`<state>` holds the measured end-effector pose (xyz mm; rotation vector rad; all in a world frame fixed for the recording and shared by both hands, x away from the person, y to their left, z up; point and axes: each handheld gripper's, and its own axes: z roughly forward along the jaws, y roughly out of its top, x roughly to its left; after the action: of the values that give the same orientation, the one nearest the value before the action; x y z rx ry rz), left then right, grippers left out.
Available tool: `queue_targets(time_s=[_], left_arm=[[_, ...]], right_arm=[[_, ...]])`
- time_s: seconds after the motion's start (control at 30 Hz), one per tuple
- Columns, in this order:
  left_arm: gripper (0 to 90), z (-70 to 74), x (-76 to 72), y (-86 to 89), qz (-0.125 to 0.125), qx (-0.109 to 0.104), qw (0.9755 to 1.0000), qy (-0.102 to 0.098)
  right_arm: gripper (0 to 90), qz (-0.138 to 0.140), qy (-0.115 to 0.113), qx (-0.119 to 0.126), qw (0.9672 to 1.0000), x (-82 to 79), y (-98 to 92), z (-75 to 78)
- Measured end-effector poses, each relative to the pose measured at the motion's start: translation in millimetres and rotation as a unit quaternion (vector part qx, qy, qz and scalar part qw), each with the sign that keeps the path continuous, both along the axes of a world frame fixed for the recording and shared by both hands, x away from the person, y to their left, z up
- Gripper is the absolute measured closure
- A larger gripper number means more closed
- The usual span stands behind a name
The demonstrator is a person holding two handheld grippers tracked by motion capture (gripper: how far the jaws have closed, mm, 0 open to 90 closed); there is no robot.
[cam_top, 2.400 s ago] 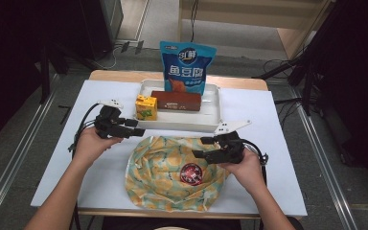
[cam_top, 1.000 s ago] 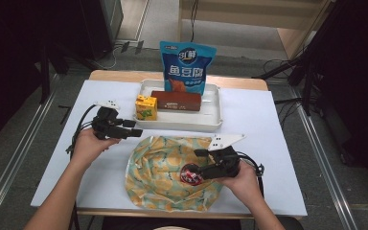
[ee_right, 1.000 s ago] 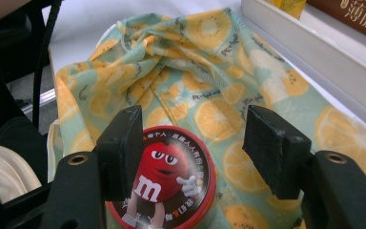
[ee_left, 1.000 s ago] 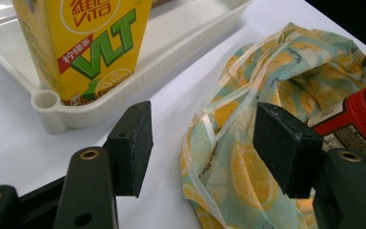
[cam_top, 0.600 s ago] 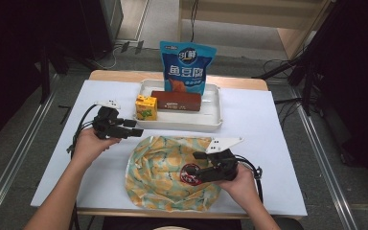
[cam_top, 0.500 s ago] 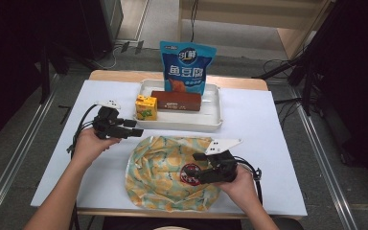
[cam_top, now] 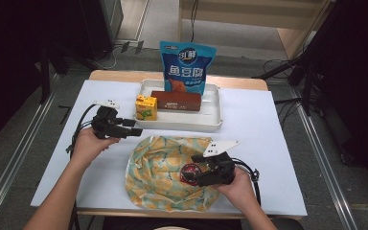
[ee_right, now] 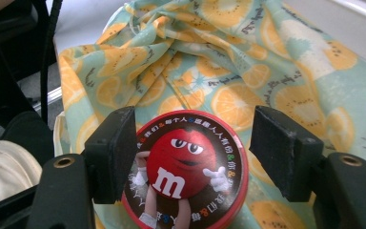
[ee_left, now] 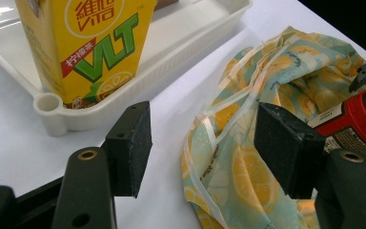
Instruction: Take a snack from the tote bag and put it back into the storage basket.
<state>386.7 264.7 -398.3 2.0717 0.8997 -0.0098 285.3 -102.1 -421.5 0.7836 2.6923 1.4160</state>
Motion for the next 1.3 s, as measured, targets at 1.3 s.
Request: queue_targets(time_s=[1.3], left_arm=[[38.0,-1.3,1.1,1.4,0.001,-0.001,1.0000,0.003]], right_arm=[[20.1,0.015,-0.009,-0.036,0.9992,-7.7,12.2,-30.7]])
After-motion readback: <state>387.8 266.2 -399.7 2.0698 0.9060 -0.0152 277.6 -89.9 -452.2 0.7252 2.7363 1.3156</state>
